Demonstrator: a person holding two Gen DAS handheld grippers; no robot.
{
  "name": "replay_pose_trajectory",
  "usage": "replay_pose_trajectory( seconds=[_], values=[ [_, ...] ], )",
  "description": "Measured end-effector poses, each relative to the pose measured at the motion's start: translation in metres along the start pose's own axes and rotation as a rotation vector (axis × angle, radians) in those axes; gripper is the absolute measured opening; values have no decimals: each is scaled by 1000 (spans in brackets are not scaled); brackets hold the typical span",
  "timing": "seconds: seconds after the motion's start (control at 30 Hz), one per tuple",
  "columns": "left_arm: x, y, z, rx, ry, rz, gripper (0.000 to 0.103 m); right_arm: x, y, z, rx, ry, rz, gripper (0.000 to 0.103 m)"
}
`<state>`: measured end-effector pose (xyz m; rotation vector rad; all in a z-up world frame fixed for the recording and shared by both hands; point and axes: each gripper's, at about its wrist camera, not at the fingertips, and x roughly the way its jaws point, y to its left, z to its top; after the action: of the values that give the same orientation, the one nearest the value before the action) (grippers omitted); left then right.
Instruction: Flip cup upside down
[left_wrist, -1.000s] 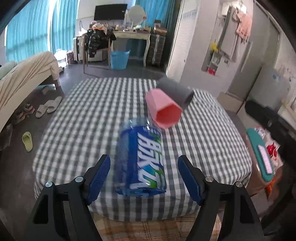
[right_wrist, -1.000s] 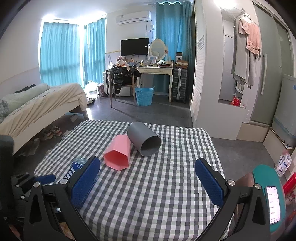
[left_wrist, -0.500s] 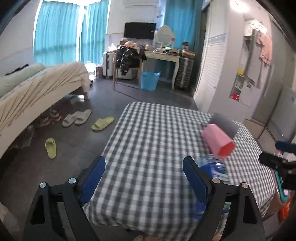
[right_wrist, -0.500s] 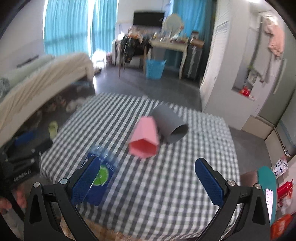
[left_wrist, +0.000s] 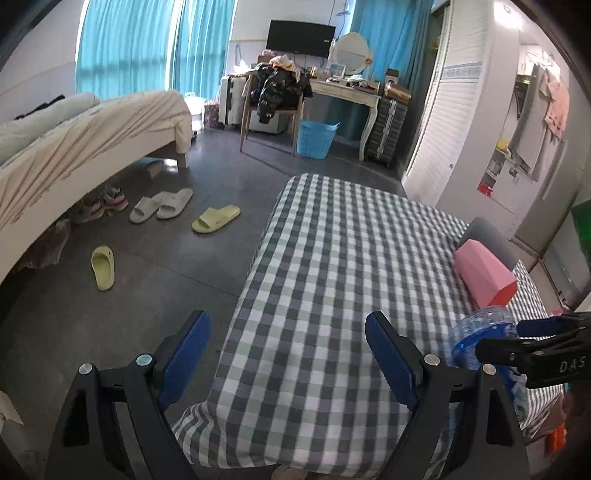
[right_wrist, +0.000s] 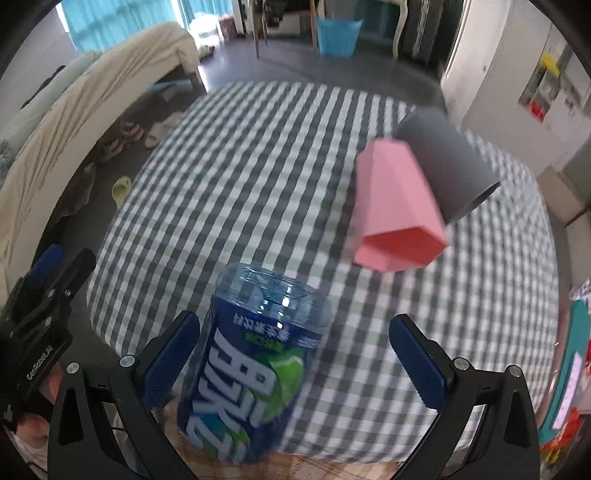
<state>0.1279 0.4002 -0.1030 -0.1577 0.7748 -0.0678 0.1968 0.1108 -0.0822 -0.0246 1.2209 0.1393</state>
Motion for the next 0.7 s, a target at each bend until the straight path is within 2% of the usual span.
replay_pose_trajectory(
  seconds=[0.13, 0.2, 0.33, 0.4, 0.5, 0.57, 0.7],
  values=[
    [5, 7, 1, -15, 6, 15, 89, 24, 3, 4, 8, 61, 4, 103],
    [8, 10, 0, -20, 13, 19, 89, 33, 4, 4, 17, 85, 33, 101],
    [10, 13, -2, -24, 23, 36, 89, 42, 4, 4, 18, 104, 81, 80],
    [10, 15, -2, -25, 23, 46, 89, 42, 6, 6, 9, 99, 90, 78],
    [9, 15, -2, -33, 23, 54, 89, 30, 11, 9, -18, 33, 107, 78],
    [8, 14, -1, -36, 21, 59, 89, 14, 14, 10, -48, -52, 118, 78],
    [6, 10, -2, -34, 20, 56, 89, -19, 22, 6, -141, -294, 45, 78]
  ],
)
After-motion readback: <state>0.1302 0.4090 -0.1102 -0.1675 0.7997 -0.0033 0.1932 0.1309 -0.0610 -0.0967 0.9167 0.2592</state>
